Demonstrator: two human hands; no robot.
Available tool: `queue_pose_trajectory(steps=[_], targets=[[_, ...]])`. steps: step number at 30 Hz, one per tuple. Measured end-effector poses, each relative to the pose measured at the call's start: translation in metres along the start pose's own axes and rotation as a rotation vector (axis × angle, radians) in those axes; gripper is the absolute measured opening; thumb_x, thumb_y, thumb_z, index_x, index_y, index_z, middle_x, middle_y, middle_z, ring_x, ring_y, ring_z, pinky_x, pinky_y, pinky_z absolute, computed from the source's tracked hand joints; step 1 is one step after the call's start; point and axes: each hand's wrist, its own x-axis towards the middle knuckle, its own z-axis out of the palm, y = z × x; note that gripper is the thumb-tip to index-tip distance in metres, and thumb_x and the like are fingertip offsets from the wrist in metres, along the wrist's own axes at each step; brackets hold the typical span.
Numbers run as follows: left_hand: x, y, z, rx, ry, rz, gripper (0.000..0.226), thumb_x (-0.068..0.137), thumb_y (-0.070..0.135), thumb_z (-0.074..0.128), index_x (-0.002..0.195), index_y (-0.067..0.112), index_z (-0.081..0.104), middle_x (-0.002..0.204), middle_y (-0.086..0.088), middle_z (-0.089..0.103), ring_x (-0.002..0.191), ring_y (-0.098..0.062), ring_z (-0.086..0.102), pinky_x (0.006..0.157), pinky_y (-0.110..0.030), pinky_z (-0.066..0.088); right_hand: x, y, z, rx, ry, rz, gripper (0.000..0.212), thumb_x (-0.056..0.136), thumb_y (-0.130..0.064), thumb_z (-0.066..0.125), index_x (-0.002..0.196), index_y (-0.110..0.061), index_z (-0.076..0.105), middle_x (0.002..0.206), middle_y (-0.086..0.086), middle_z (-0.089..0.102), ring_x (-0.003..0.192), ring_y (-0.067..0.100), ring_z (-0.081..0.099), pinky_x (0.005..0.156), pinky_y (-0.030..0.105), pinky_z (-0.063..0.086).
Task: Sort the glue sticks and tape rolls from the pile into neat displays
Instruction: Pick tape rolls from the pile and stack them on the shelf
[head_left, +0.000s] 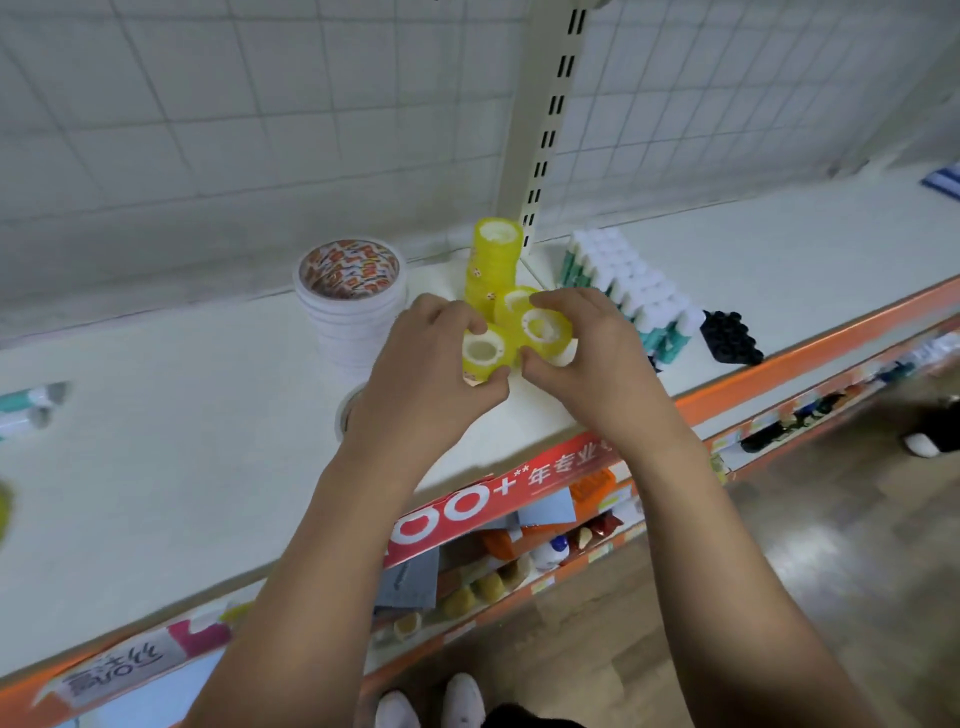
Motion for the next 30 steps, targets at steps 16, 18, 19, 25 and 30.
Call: queue_pose_trajectory(steps=[16,18,19,25,30], targets=[[0.037,0.023,0.012,0.073,0.154,-0.017,0.04,0.077,0.026,0.076,0.111,0.01,0.062,0.112,-0.009,0.056,0.1,-0.027,0.056,0.088,-0.041,0.047,0.057,0.042,0.006,0.06,-0.13,-0.079,0.067,0.082,-0.029,0.076,0.141,-0.009,0.048,0.138,0.008,0.053,0.13,0.023,0.047,0.107,0.026,0.033],[0.043,0.026,0.017,0.079,0.175,-0.029,0.04,0.077,0.025,0.077,0.11,0.01,0.062,0.11,-0.009,0.057,0.098,-0.028,0.058,0.088,-0.043,0.047,0.06,0.047,0.004,0.104,-0.159,-0.076,0.072,0.08,-0.032,0.077,0.142,-0.011,0.046,0.139,0.007,0.053,0.13,0.021,0.047,0.107,0.027,0.034],[0.046,0.027,0.02,0.085,0.178,-0.034,0.04,0.077,0.026,0.077,0.11,0.011,0.062,0.111,-0.009,0.057,0.098,-0.028,0.058,0.088,-0.044,0.047,0.061,0.049,0.002,0.129,-0.17,-0.074,0.074,0.079,-0.032,0.078,0.143,-0.012,0.045,0.14,0.006,0.052,0.13,0.02,0.047,0.106,0.025,0.034],[0.062,0.032,0.046,0.093,0.203,-0.066,0.043,0.076,0.026,0.079,0.113,0.013,0.06,0.112,-0.006,0.058,0.099,-0.023,0.058,0.084,-0.038,0.048,0.059,0.061,-0.008,0.15,-0.259,-0.014,0.064,0.079,-0.028,0.077,0.134,-0.009,0.051,0.128,0.007,0.058,0.119,0.021,0.053,0.1,0.037,0.044],[0.063,0.029,0.062,0.038,0.213,-0.091,0.055,0.074,0.025,0.081,0.121,0.014,0.055,0.119,-0.004,0.058,0.101,-0.022,0.059,0.085,-0.043,0.05,0.058,0.062,-0.008,0.207,-0.241,-0.063,0.032,0.08,-0.021,0.074,0.108,-0.011,0.062,0.101,0.004,0.066,0.096,0.02,0.061,0.084,0.039,0.05]])
